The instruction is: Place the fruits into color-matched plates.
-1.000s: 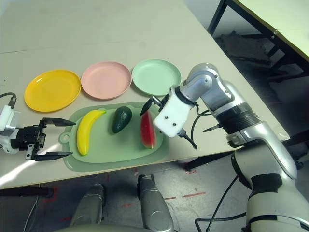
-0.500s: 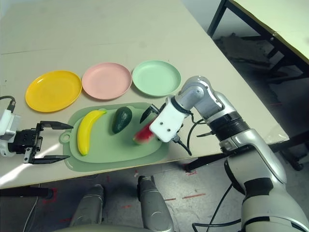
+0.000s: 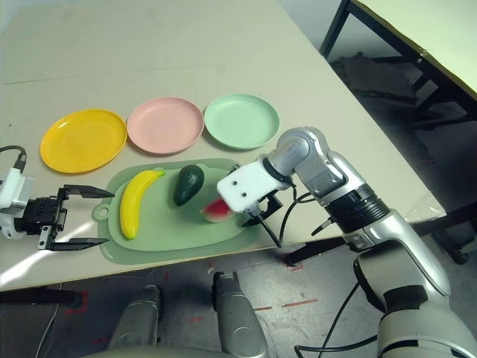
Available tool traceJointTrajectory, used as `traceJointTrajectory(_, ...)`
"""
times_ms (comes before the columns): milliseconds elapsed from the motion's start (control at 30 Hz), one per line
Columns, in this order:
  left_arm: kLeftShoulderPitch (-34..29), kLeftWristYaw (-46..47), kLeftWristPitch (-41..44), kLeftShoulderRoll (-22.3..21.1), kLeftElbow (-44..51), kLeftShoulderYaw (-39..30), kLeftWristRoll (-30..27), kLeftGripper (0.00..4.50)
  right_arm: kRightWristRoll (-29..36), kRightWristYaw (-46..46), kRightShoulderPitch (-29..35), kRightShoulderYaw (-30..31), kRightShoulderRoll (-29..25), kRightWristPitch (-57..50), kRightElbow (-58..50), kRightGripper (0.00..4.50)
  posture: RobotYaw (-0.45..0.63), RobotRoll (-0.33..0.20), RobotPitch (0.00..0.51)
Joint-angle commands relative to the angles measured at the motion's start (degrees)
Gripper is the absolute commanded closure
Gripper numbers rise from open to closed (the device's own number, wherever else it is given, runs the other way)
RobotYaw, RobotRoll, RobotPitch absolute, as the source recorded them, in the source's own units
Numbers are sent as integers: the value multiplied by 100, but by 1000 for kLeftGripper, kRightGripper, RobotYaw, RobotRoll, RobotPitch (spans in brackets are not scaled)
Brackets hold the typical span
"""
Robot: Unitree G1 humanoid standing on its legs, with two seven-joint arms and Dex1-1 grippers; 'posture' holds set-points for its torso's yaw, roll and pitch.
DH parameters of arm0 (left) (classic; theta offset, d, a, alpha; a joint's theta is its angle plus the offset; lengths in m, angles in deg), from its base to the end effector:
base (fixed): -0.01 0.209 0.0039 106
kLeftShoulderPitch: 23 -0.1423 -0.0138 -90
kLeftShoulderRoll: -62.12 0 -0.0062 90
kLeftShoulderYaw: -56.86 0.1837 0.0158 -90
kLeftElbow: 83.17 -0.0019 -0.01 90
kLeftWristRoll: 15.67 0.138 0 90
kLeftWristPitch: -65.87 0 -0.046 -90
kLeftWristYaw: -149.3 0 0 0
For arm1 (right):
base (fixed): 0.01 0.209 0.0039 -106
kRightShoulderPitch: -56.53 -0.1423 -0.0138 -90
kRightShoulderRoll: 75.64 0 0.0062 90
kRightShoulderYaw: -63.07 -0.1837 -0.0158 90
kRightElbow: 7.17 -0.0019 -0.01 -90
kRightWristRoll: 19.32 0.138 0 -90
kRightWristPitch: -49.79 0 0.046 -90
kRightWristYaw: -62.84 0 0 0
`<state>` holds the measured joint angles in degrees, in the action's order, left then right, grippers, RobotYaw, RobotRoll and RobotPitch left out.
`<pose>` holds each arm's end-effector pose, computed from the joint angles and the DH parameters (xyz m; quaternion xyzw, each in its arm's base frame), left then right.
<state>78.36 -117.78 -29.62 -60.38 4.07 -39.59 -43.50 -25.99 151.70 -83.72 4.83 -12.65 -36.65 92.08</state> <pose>0.2297 0.2993 0.1681 0.2361 0.0026 -0.6394 0.7317 0.3061 -0.1601 0.2203 -0.5494 0.1432 0.6774 0.4677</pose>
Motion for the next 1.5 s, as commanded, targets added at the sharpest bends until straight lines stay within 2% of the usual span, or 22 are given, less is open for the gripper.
traceJointTrajectory(33,-10,-71,-81,-48,-83,49,80,8,-146,-89,-50,-104,70,-261,-96,0,-42,0,201)
traceJointTrajectory(367,-11,-93,-134,-113,-139,-10,97,8,-362,-109,33,-51,112,-245,-65,0,-34,0,195)
traceJointTrajectory(467,-22,-89,-158,-122,-154,-13,101,0,-332,-78,25,-69,130,-253,-38,545,-33,0,192)
traceJointTrajectory(633,26,-104,-212,-141,-238,-14,120,0,-246,55,78,-89,100,-324,-127,2256,-35,0,186)
traceJointTrajectory(967,101,-81,-241,-92,-281,43,135,0,-213,143,60,-173,54,-467,-173,2276,-45,0,180)
traceJointTrajectory(1033,122,11,-64,0,-227,-16,-38,0,-85,273,6,-243,27,-641,-246,2276,-46,0,179)
traceJointTrajectory(1367,229,440,592,104,82,-191,-491,0,552,364,-595,-247,-126,-1272,-273,2276,-42,0,182)
traceJointTrajectory(1500,219,667,827,105,198,-282,-554,0,489,314,-1154,-386,144,-1244,412,2276,-39,0,184)
